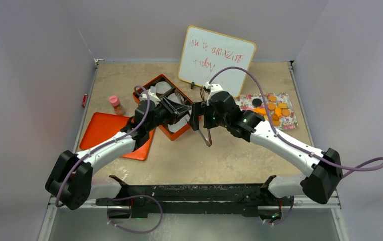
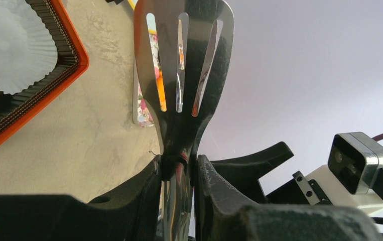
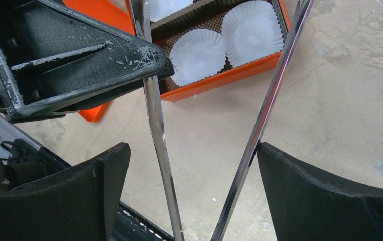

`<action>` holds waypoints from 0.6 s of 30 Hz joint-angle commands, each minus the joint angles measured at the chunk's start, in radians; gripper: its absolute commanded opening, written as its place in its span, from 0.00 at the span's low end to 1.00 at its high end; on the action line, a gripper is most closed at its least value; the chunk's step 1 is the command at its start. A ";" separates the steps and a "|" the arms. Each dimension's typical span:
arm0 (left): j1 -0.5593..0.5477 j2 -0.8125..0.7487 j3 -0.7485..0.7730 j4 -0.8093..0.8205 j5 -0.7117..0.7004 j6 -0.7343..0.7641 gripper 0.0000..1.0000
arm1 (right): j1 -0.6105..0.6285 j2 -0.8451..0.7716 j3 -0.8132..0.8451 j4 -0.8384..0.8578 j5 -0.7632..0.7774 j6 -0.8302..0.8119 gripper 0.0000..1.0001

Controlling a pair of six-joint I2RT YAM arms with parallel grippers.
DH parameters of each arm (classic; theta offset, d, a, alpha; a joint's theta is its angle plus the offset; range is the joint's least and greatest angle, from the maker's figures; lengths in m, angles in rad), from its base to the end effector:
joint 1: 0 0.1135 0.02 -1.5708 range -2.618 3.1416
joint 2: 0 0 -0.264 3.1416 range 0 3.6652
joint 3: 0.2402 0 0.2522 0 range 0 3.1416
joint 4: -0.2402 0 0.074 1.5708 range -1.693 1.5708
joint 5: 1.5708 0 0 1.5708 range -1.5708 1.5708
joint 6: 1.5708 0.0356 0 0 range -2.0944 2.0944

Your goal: Pack the cookies

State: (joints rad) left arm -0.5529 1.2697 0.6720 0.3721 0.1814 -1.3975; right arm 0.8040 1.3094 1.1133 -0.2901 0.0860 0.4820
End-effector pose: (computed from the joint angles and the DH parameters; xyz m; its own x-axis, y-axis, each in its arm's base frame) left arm 0.2385 -0.1547 0.2530 -0.6890 -0.7133 -0.1283 -0.0726 0.2441 -0.9670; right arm 0.2107 0.2143 0.3285 -0.5954 0.0476 -0.8020 -0.4387 0.8170 0.3743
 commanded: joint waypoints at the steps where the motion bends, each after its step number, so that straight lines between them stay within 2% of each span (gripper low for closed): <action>1: -0.006 0.009 0.021 0.037 0.001 -0.027 0.00 | 0.020 0.026 0.075 -0.051 0.043 -0.034 0.99; 18: -0.011 0.007 0.031 0.045 0.016 -0.028 0.00 | 0.027 0.087 0.101 -0.081 0.077 -0.024 0.88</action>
State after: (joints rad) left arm -0.5533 1.2869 0.6720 0.3725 0.1825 -1.4040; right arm 0.8246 1.3987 1.1637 -0.3641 0.1410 0.4599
